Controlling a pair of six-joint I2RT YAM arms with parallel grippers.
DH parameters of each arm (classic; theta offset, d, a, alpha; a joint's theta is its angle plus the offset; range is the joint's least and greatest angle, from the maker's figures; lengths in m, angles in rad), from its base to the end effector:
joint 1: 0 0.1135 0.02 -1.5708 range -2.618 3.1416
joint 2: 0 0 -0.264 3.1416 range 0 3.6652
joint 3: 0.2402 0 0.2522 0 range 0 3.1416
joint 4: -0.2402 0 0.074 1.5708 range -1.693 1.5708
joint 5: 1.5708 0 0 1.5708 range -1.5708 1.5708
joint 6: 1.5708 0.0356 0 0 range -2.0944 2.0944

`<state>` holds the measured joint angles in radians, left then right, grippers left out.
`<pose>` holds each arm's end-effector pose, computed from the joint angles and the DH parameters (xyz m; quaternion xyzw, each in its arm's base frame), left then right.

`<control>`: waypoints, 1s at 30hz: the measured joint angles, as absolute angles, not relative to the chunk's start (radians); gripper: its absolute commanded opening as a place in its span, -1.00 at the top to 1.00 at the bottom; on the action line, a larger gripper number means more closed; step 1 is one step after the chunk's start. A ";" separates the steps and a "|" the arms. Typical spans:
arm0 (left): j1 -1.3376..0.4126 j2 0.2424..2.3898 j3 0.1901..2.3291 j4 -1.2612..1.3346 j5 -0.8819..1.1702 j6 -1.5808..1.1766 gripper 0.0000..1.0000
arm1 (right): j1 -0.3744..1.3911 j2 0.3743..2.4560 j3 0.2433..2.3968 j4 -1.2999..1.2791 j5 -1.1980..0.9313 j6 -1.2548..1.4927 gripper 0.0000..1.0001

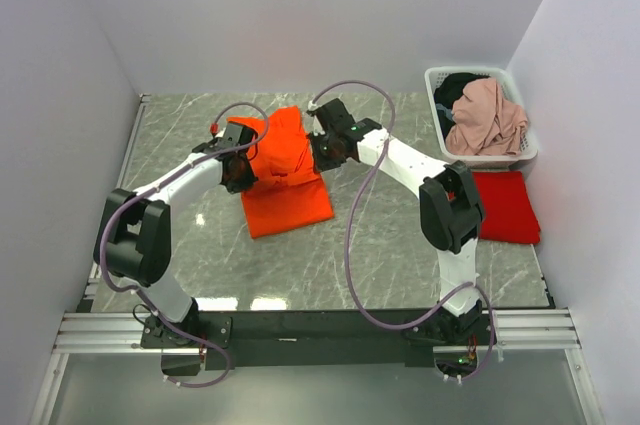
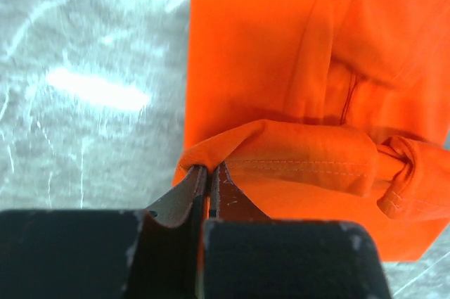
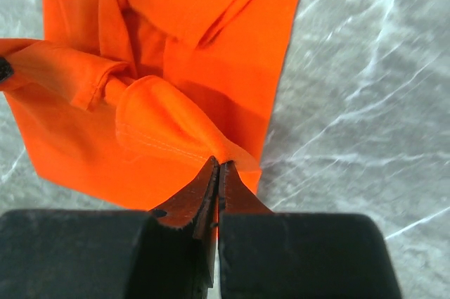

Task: Fold and stack the t-shirts
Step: Fold the tshirt

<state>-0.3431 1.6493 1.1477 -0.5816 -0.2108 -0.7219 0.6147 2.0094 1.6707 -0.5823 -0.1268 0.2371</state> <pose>0.3183 -0.1058 0.2154 -0.2066 0.9430 -0.0339 0.2586 0.3644 0.2628 0.2407 -0.1974 0.9252 0.1863 0.2653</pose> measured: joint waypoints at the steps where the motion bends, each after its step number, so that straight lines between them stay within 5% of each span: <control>1: -0.340 1.651 1.148 -0.571 -0.214 -0.721 0.99 | 0.612 2.012 1.675 -0.575 -0.126 0.234 1.00; 11: -0.329 1.758 1.148 -0.460 -0.261 -0.733 0.96 | 0.602 2.095 1.694 -0.463 -0.116 0.218 1.00; 20: -0.329 1.799 1.141 -0.426 -0.306 -0.771 0.05 | 0.596 2.197 1.715 -0.434 -0.109 0.219 0.25; 24: -0.329 1.756 1.138 -0.440 -0.316 -0.780 -0.71 | 0.596 2.165 1.694 -0.413 -0.100 0.231 0.18; 30: -0.364 1.555 1.121 -0.451 -0.334 -0.819 -0.78 | 0.604 1.986 1.508 -0.296 -0.104 0.285 0.29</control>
<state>-0.3645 1.5547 1.1206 -0.4511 -0.3336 -0.8188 0.6037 1.9858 1.5082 -0.2958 -0.1043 0.2852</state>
